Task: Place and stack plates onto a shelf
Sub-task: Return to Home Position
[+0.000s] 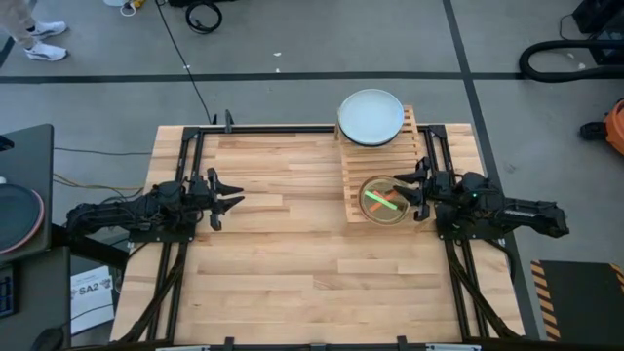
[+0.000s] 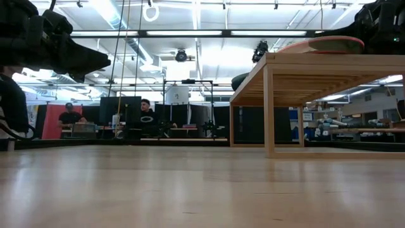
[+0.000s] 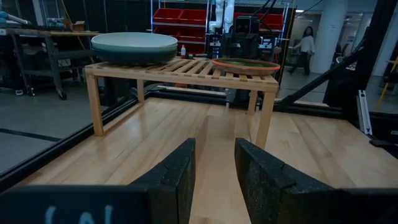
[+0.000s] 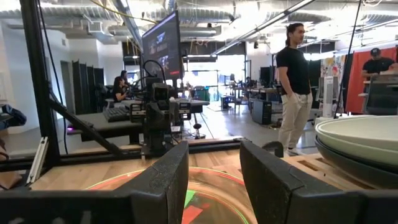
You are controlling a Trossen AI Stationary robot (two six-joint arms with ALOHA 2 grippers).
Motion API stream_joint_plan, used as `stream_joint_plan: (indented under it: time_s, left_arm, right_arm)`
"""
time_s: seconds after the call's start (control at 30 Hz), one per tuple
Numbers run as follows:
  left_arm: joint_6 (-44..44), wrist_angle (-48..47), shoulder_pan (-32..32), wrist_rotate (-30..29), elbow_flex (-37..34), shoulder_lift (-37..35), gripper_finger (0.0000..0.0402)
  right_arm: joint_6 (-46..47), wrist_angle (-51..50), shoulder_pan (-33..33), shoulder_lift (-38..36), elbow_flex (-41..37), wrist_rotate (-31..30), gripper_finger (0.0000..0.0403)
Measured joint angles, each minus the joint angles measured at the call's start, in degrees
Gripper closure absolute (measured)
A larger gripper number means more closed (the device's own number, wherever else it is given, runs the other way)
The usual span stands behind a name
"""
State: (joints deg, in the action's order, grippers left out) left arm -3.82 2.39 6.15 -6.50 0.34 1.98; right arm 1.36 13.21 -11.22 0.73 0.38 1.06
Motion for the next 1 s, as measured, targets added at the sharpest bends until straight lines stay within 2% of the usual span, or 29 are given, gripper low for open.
stream_joint_plan:
  time_s: [0.47,1.0]
  left_arm:
    - [0.01,2.01,0.00,-0.20,0.00,-0.04,0.0283]
    - [0.01,2.37,0.00,-0.04,0.00,-0.04,0.0283]
  right_arm:
    - [-0.05,-3.72,0.01,0.01,0.00,0.01,0.0252]
    - [-0.03,-3.49,0.00,0.02,-0.01,0.01,0.0252]
